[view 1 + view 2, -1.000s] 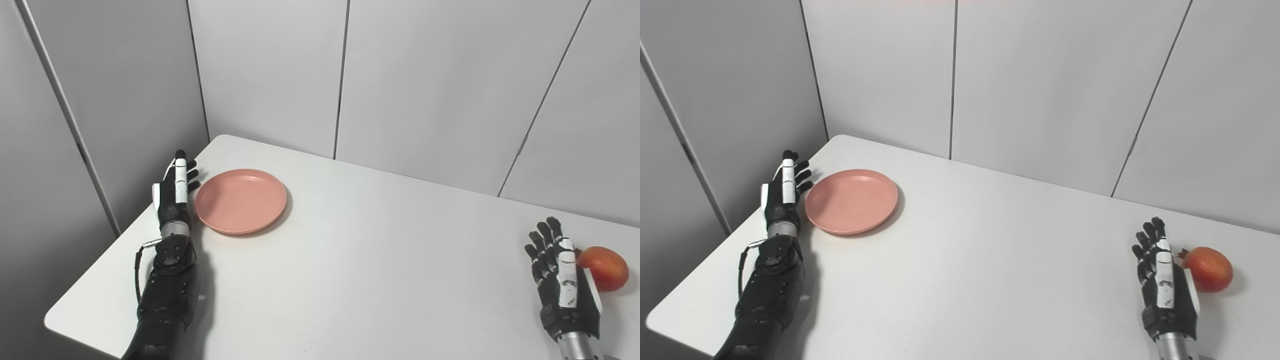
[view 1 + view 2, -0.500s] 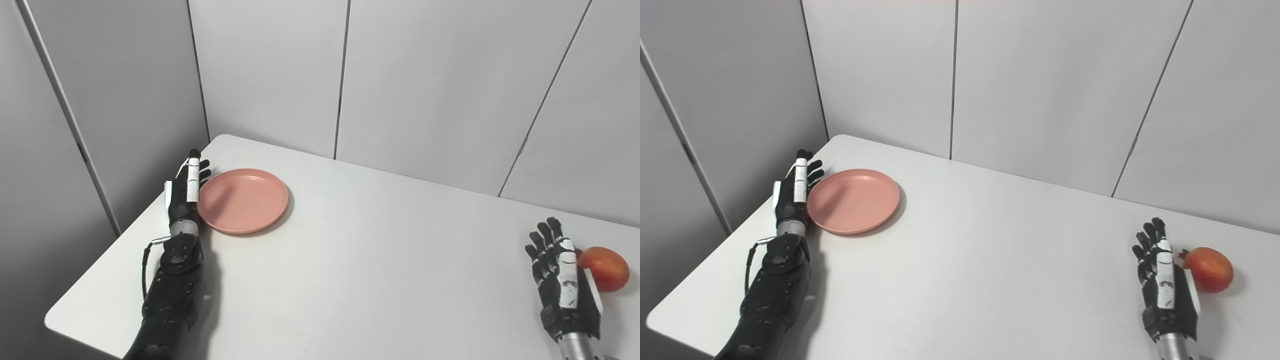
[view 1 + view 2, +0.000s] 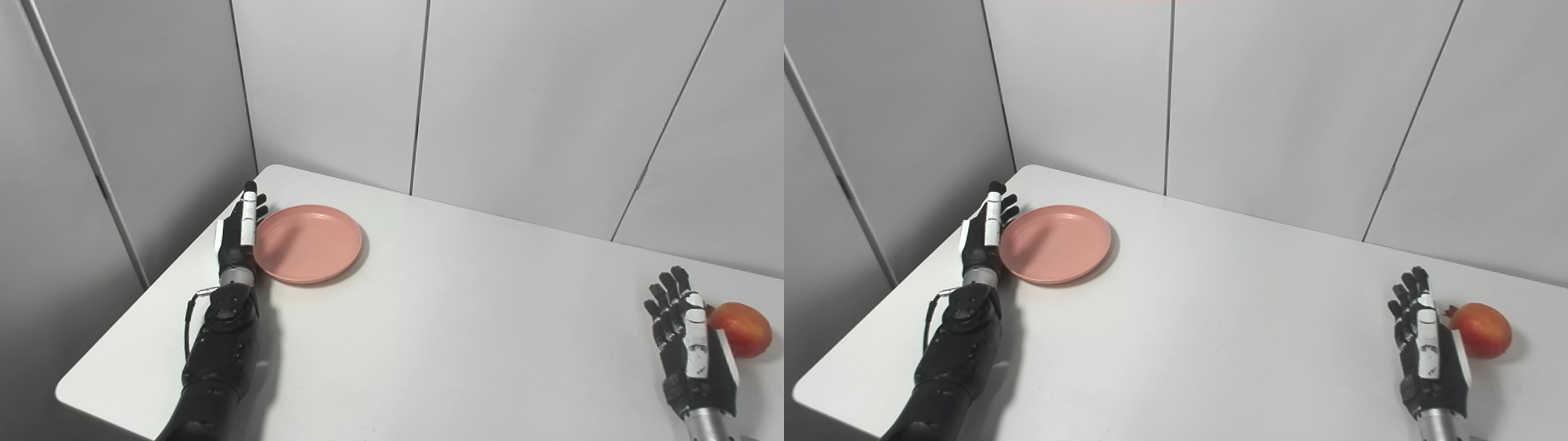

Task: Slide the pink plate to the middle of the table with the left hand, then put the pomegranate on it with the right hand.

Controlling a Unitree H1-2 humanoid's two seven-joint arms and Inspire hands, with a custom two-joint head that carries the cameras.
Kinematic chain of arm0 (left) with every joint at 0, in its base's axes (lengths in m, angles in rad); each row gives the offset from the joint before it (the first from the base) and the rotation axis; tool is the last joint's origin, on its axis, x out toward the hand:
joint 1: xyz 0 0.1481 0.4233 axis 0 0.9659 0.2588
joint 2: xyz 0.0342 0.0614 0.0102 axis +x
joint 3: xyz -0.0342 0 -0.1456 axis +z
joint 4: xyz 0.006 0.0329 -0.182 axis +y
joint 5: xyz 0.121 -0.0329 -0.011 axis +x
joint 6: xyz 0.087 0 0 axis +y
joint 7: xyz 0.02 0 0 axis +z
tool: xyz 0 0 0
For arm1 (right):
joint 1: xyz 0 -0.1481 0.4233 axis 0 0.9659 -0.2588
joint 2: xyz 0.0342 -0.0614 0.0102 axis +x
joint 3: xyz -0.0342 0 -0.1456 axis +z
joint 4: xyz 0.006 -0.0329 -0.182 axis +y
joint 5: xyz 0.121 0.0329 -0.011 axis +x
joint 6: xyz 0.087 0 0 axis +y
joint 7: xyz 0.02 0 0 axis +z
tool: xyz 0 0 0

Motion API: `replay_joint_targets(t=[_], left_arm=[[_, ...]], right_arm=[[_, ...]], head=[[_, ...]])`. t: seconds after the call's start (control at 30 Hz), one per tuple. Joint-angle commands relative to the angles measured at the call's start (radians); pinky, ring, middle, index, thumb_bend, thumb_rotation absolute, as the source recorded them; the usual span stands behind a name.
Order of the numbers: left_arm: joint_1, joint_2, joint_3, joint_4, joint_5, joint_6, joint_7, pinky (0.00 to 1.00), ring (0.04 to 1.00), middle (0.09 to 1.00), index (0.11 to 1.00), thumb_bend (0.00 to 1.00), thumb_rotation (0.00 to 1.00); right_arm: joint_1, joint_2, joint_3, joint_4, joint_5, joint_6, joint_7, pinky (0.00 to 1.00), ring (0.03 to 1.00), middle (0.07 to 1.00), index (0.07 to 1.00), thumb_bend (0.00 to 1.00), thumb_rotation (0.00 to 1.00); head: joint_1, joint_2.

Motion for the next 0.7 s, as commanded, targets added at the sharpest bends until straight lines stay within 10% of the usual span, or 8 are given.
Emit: replay_joint_targets(t=[0.0, 0.67], left_arm=[[-0.059, -0.01, -0.01, -0.015, -0.014, -0.028, -0.032, 0.82, 0.862, 0.867, 0.863, 0.68, 1.0], [-0.051, -0.09, -0.104, -0.063, 0.018, -0.029, -0.065, 0.86, 0.858, 0.86, 0.861, 0.69, 1.0]], right_arm=[[0.009, -0.004, 0.0, -0.004, 0.004, -0.023, 0.009, 1.0, 1.0, 1.0, 1.0, 0.67, 0.96], [0.012, -0.003, 0.0, -0.012, 0.005, -0.021, 0.008, 1.0, 1.0, 1.0, 1.0, 0.67, 0.95]], head=[[-0.001, 0.001], [-0.004, 0.001]])
